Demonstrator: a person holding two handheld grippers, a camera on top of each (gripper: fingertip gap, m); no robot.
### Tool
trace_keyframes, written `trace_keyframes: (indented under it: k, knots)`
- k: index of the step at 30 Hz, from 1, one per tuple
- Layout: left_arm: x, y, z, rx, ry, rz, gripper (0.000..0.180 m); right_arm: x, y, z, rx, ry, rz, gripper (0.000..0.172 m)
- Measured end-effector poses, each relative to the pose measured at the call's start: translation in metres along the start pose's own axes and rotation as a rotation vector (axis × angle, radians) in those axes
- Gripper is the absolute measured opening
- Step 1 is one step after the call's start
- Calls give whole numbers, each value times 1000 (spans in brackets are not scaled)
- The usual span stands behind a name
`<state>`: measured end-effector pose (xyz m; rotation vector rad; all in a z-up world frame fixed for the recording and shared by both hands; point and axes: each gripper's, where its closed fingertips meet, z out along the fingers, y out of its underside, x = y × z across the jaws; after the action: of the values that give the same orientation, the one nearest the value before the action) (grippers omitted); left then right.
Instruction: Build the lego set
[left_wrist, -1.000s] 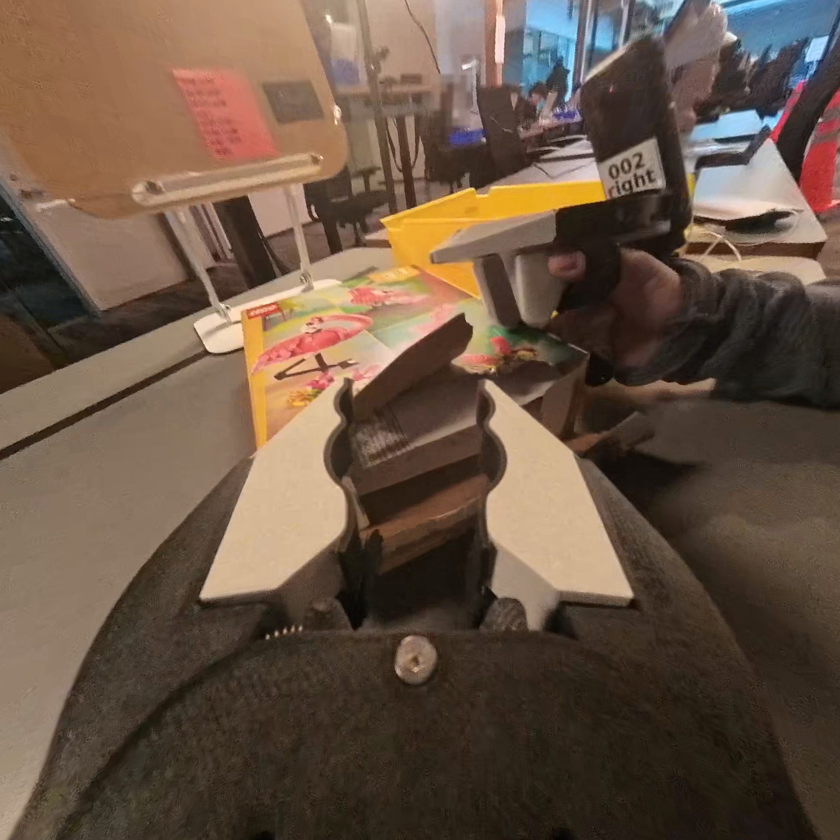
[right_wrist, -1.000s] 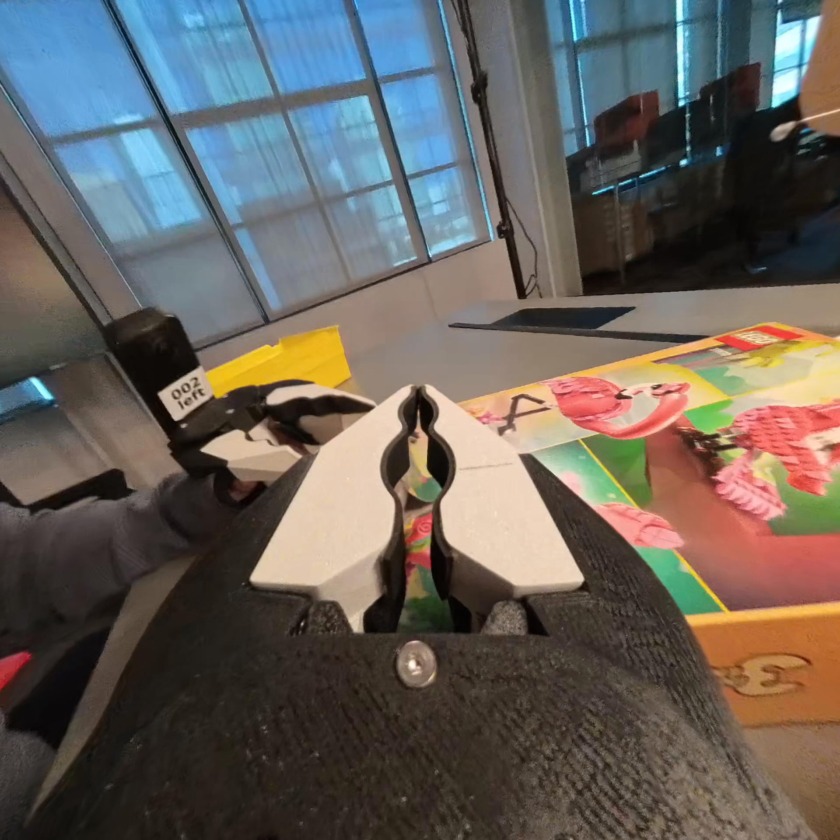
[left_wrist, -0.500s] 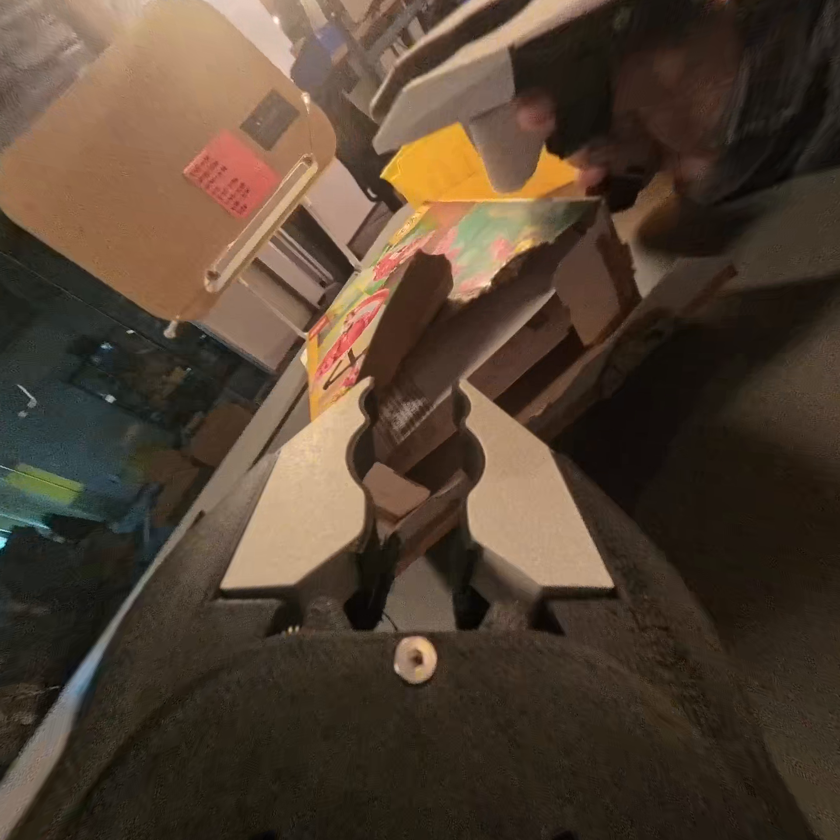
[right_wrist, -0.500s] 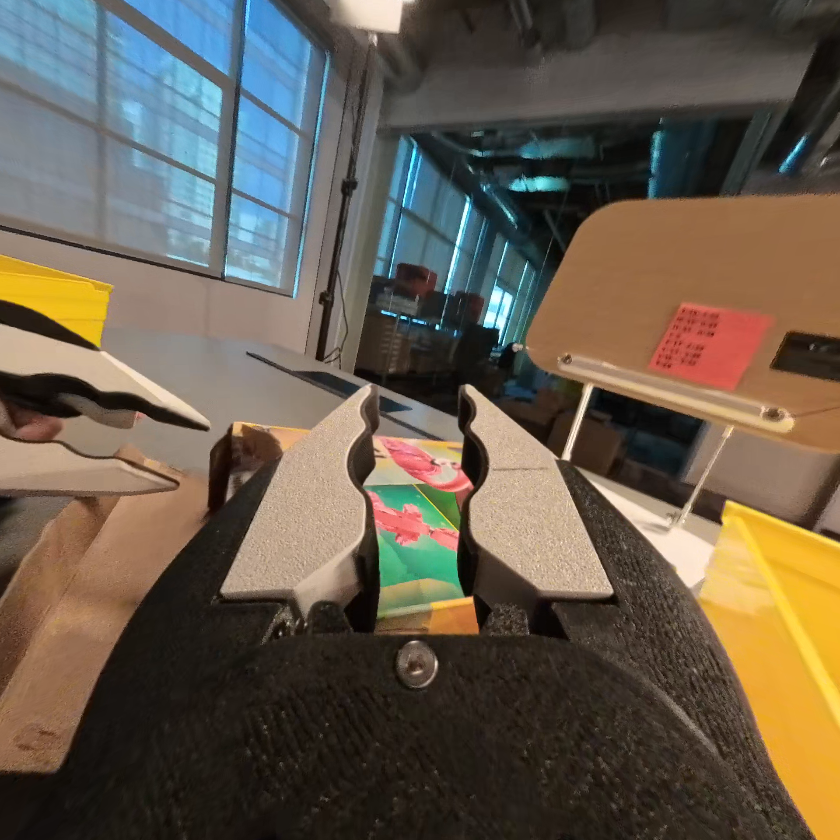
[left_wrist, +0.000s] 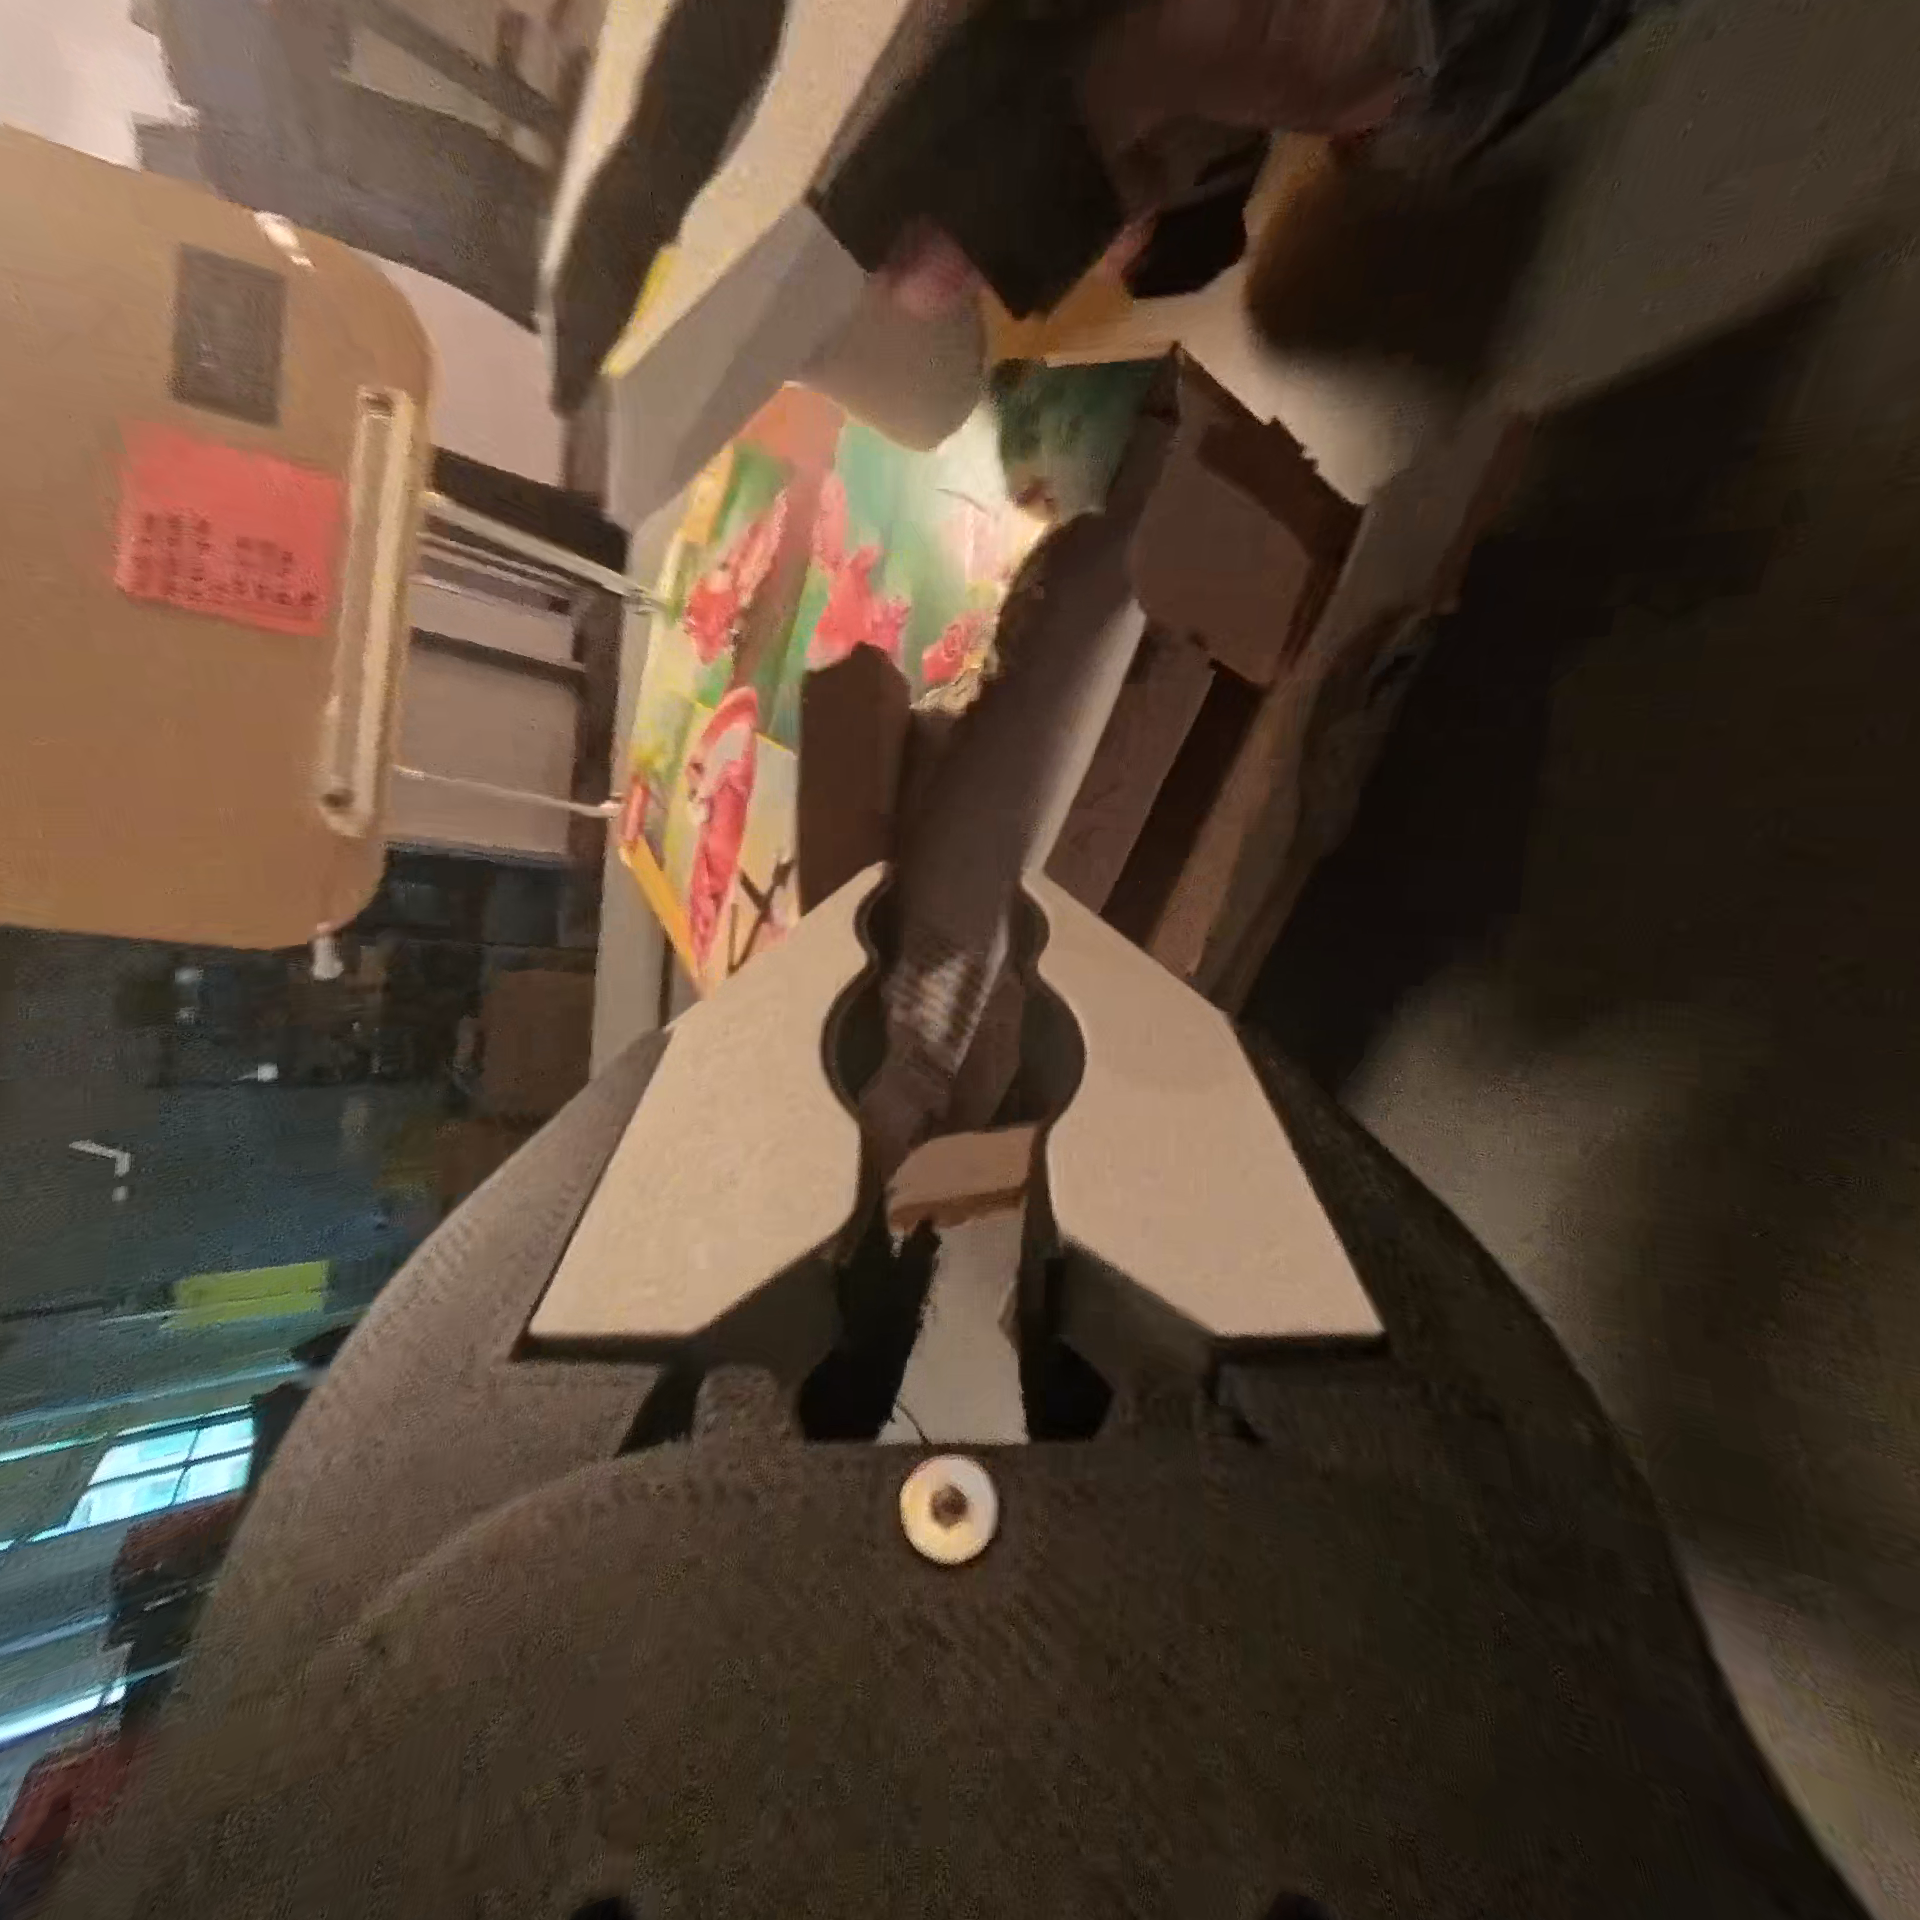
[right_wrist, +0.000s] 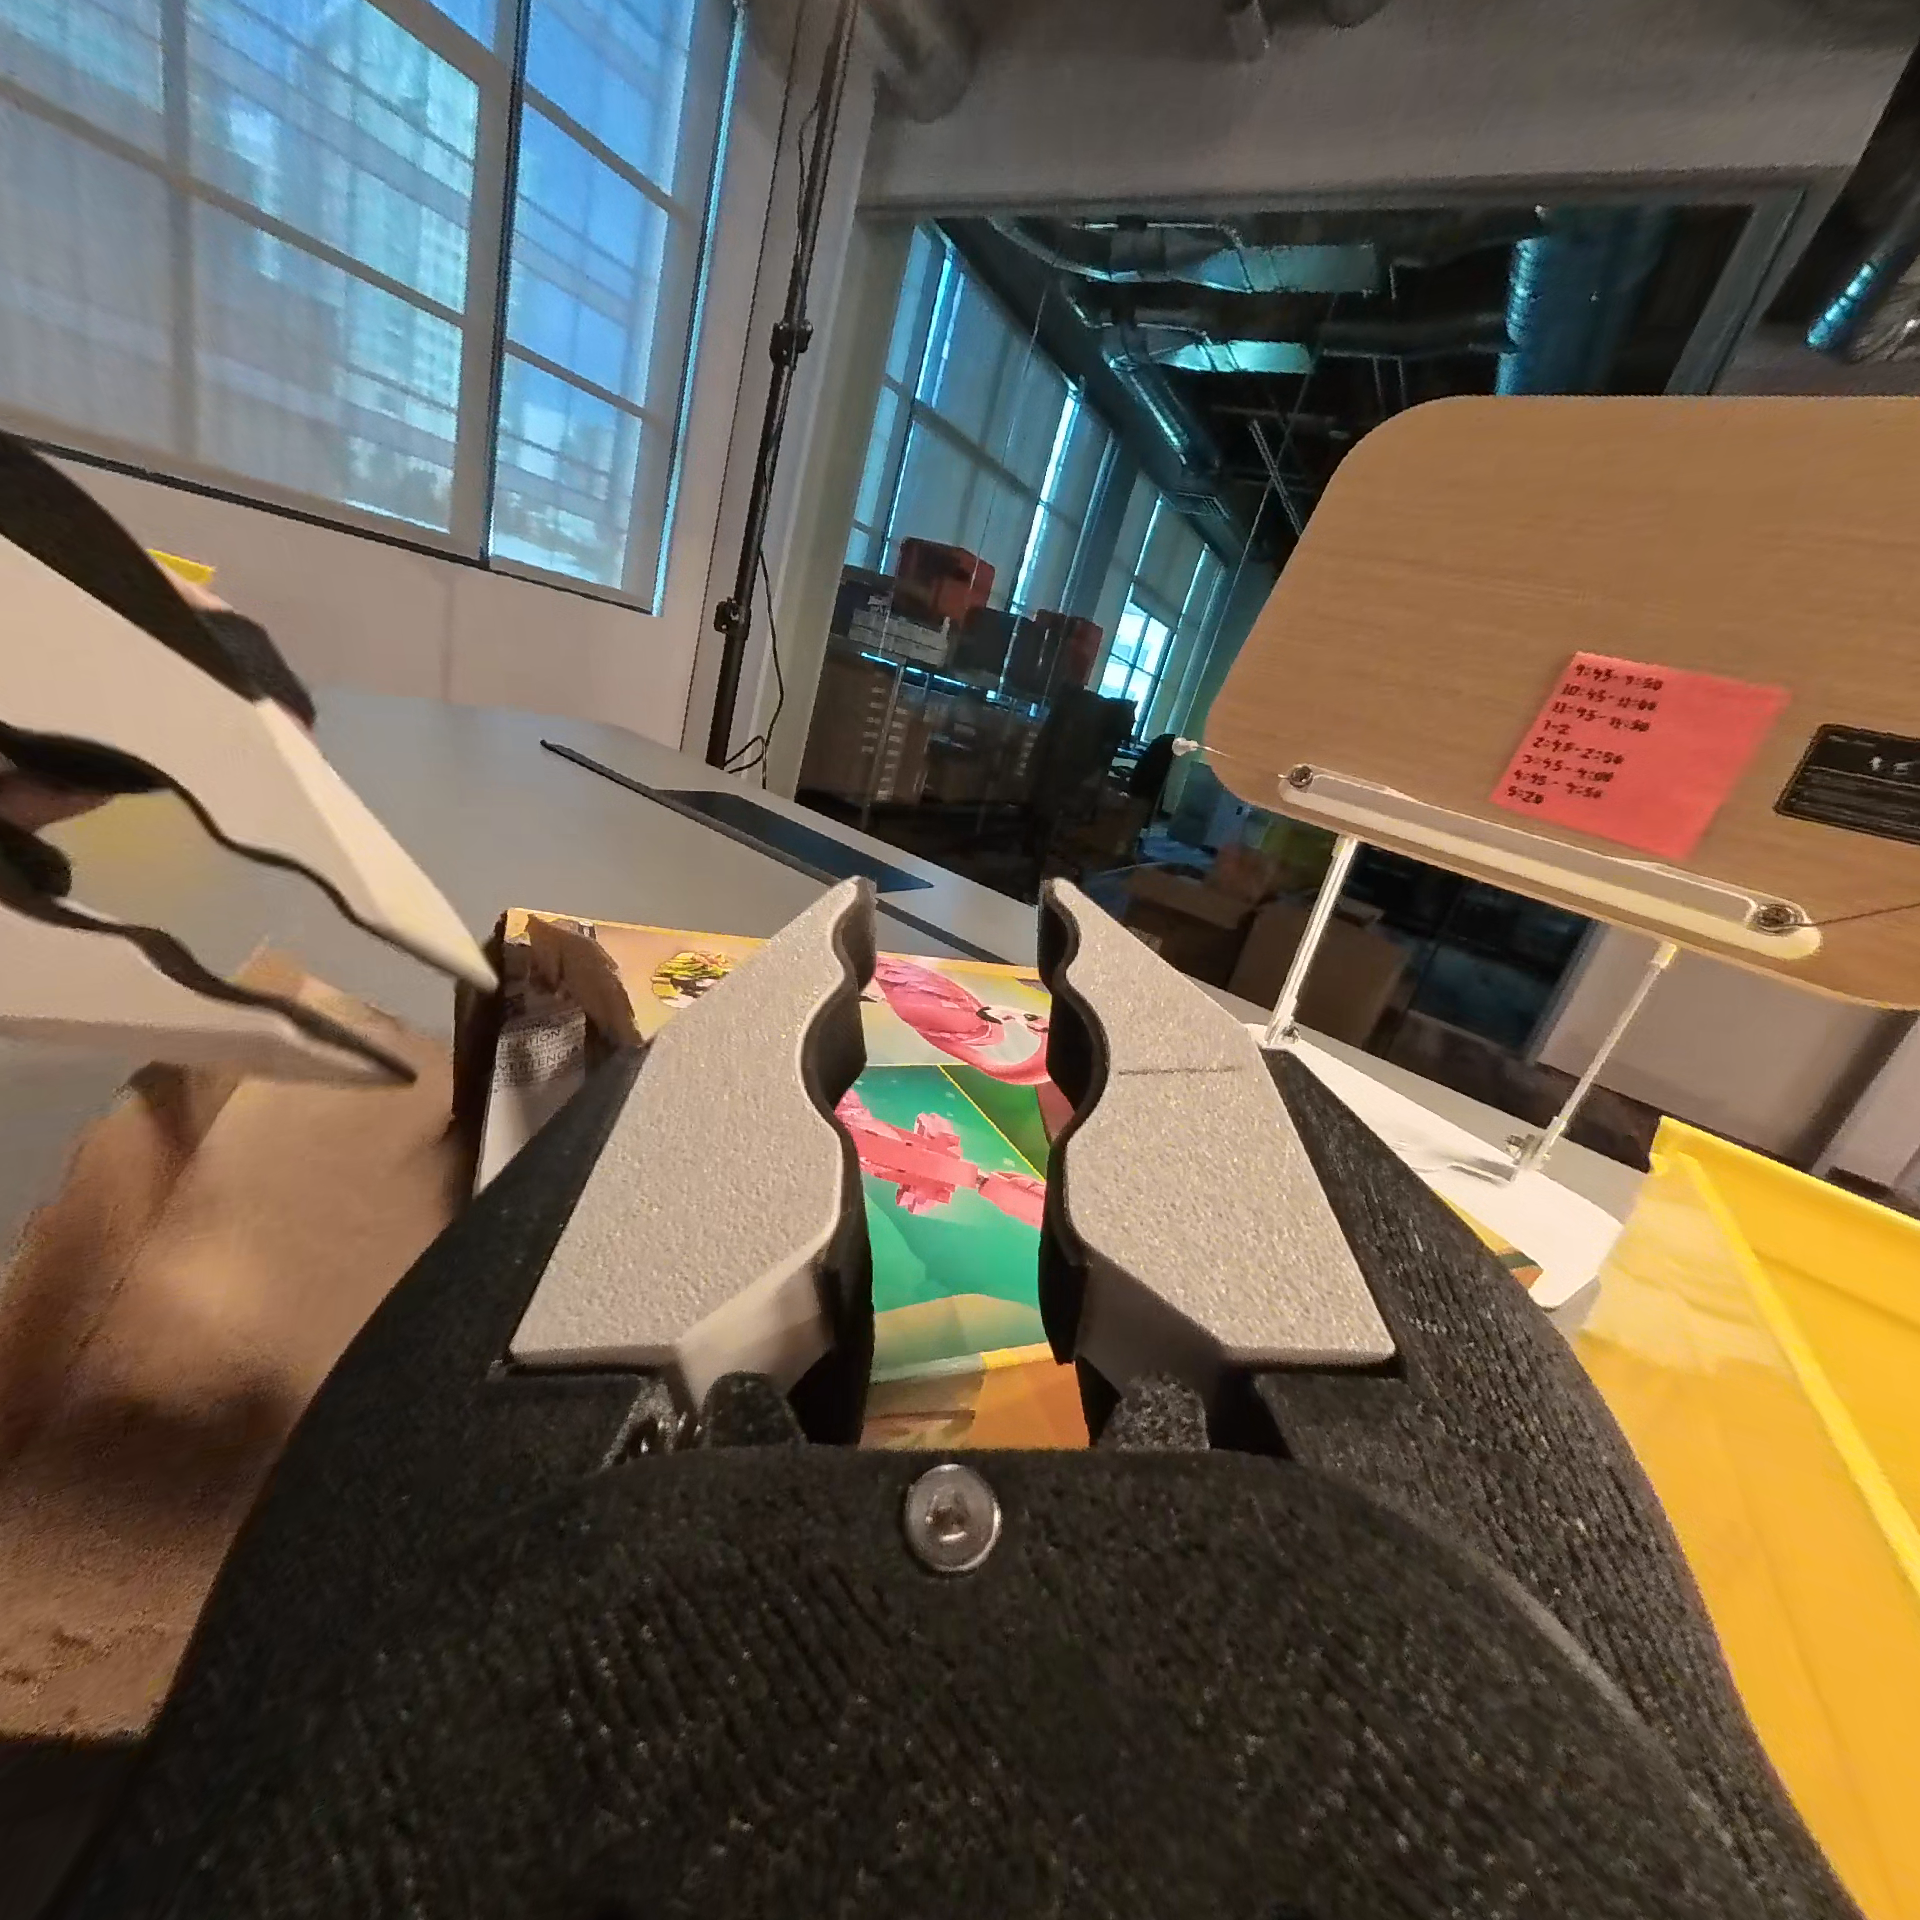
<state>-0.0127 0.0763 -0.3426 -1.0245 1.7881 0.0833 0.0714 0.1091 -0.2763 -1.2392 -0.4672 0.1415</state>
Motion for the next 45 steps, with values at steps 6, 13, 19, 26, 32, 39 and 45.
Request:
trace_keyframes:
  k: [6, 13, 19, 26, 32, 39, 45]
  knots:
    - [12, 11, 19, -125, 32, 151, 17, 7, 3, 1, -18, 45, -5, 27]
    - [14, 5, 25, -65, -49, 191, 16, 13, 6, 0, -26, 64, 25, 25]
    - [21, 3, 26, -51, 3, 150, 22, 12, 7, 1, -33, 57, 37, 25]
    - [12, -1, 33, -66, -57, 277, 17, 8, 9, 2, -45, 38, 35, 25]
    - [15, 2, 34, -102, -87, 327, 0, -3, 9, 4, -44, -23, 24, 25]
    - [13, 3, 29, -110, -157, 331, 0, -60, -6, -3, 0, -250, -164, 30]
    - [14, 2, 25, -103, -186, 321, 0, -63, -7, -9, -19, -335, -79, 30]
